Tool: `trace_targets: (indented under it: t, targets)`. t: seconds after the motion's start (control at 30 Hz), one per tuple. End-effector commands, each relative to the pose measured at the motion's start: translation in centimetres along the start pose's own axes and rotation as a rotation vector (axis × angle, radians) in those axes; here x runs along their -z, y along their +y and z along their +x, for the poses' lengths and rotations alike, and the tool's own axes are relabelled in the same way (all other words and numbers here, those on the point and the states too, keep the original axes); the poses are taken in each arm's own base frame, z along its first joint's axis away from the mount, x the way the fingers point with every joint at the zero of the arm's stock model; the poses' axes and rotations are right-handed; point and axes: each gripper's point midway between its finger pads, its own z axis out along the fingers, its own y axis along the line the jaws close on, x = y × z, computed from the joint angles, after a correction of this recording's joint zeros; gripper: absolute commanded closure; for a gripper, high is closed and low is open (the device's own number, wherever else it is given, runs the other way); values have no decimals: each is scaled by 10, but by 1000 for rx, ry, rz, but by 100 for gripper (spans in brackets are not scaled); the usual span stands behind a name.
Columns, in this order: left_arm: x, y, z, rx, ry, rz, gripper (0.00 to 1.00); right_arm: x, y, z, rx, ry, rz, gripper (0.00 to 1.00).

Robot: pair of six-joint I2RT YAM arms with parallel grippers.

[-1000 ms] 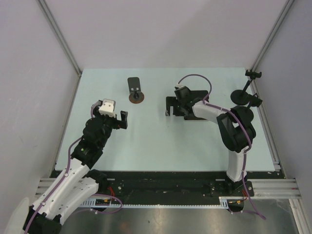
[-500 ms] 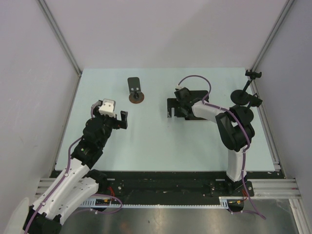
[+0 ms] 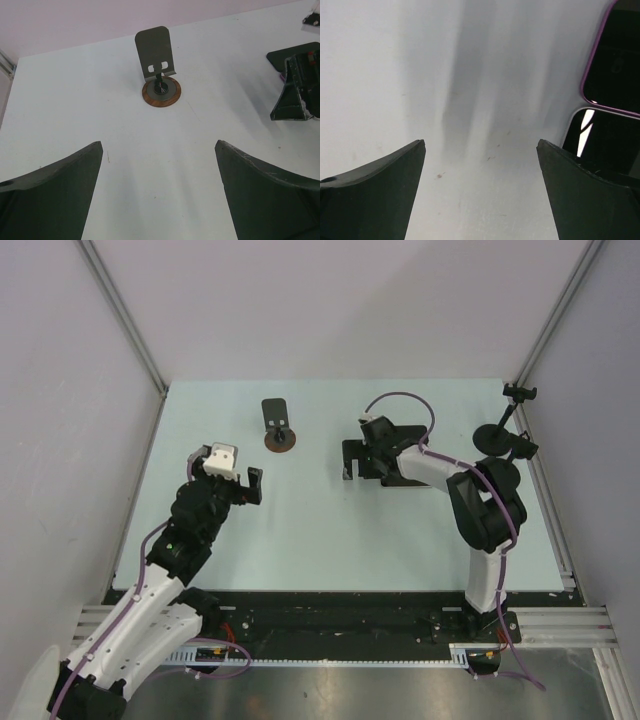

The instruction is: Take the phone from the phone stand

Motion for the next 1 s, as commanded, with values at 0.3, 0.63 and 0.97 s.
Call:
trace_targets:
  t: [0.3,0.63,0.97]
  targets:
    - [-39,-12,-6,114,74,-6,0,164,58,-116,209,-453,-260,0]
    - [-131,14,24,672,190,-49,1,247,24,-108,208,-620,-235,0]
    - [-213,8,56,1082,189,-4,15,266,3,-84,171,-631,-243,0]
